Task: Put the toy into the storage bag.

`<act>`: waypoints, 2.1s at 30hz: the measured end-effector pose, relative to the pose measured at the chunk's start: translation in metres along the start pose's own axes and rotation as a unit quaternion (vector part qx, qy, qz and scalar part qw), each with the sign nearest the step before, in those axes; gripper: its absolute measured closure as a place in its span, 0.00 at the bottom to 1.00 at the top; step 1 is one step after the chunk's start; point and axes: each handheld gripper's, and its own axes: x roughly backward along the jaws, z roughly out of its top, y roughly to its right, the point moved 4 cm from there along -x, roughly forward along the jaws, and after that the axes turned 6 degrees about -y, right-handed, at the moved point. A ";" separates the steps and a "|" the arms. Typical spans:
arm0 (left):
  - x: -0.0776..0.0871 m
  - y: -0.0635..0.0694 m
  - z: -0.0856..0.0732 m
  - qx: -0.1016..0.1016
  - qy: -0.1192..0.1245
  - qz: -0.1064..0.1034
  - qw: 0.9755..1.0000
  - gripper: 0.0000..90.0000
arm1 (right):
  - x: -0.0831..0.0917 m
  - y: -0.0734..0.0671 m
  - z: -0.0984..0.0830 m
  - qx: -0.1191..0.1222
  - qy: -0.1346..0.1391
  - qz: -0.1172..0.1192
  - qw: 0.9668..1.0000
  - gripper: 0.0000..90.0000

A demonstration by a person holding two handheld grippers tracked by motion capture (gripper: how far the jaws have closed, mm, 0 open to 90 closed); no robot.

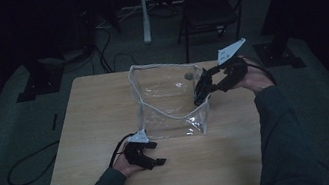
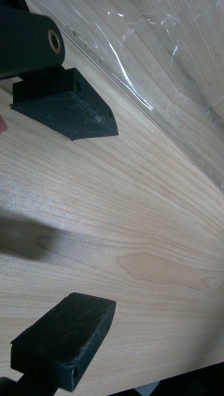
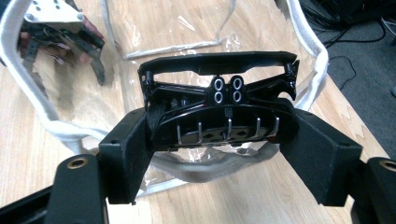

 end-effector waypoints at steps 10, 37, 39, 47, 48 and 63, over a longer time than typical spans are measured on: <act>0.000 0.000 0.000 0.001 -0.002 -0.001 1.000 0.17 | 0.005 0.003 -0.007 -0.003 -0.001 0.011 1.000 0.29; -0.001 -0.001 0.001 0.004 -0.003 -0.004 1.000 0.17 | 0.003 0.005 -0.023 -0.023 0.012 0.020 0.999 0.29; 0.000 -0.001 0.000 0.002 -0.003 -0.004 1.000 0.17 | 0.003 0.005 -0.022 -0.023 0.012 0.020 0.999 0.29; 0.000 0.000 0.000 0.002 -0.001 -0.003 1.000 0.17 | 0.002 0.005 -0.022 -0.024 0.006 0.021 0.999 0.29; 0.000 0.000 0.000 0.001 -0.002 -0.003 1.000 0.17 | 0.002 0.005 -0.022 -0.024 0.005 0.021 0.999 0.29; 0.000 0.000 0.000 0.000 -0.003 -0.003 1.000 0.17 | 0.001 0.005 -0.023 -0.038 -0.015 0.022 0.999 0.25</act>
